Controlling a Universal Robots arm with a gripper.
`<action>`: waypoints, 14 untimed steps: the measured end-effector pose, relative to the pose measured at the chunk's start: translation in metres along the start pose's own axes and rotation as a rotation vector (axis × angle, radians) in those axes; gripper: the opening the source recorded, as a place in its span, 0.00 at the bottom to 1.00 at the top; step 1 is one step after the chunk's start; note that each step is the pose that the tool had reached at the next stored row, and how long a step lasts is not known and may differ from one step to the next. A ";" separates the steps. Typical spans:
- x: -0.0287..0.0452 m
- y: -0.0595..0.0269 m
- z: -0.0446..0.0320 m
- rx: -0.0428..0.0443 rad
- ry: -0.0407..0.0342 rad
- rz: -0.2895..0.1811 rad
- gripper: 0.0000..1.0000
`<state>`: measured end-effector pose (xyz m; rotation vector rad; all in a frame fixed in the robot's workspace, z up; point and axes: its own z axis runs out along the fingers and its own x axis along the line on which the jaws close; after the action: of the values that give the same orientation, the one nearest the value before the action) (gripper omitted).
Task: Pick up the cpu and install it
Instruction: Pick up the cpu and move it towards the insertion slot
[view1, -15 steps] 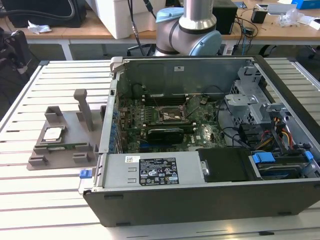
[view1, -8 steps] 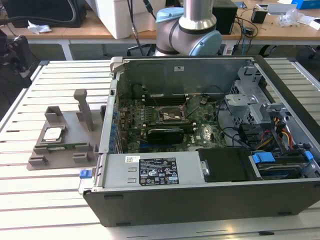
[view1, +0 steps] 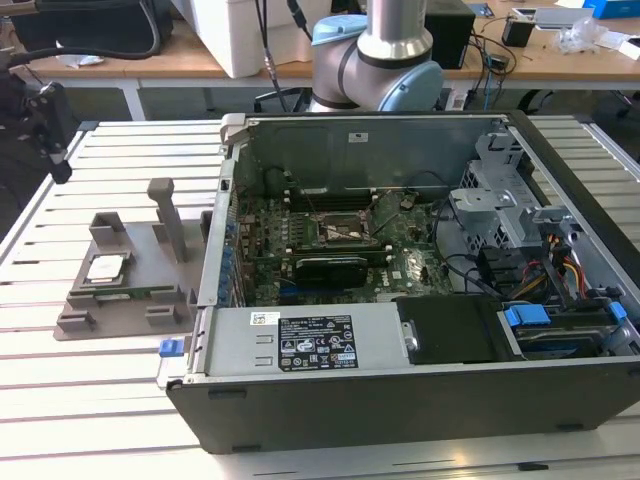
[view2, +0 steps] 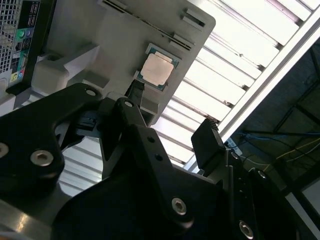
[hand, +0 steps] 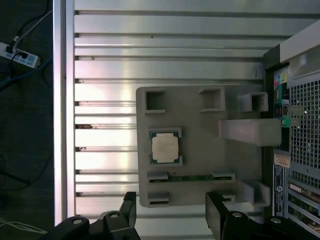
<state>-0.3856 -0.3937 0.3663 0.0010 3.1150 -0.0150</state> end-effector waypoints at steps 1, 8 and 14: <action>-0.0007 0.0012 0.0009 0.0015 0.0002 0.000 0.66; -0.0067 0.0148 0.0138 0.0132 -0.0001 -0.016 0.66; -0.0080 0.0194 0.0276 0.0198 -0.0009 -0.066 0.66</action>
<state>-0.3769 -0.3746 0.3387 -0.1015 3.1125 -0.0472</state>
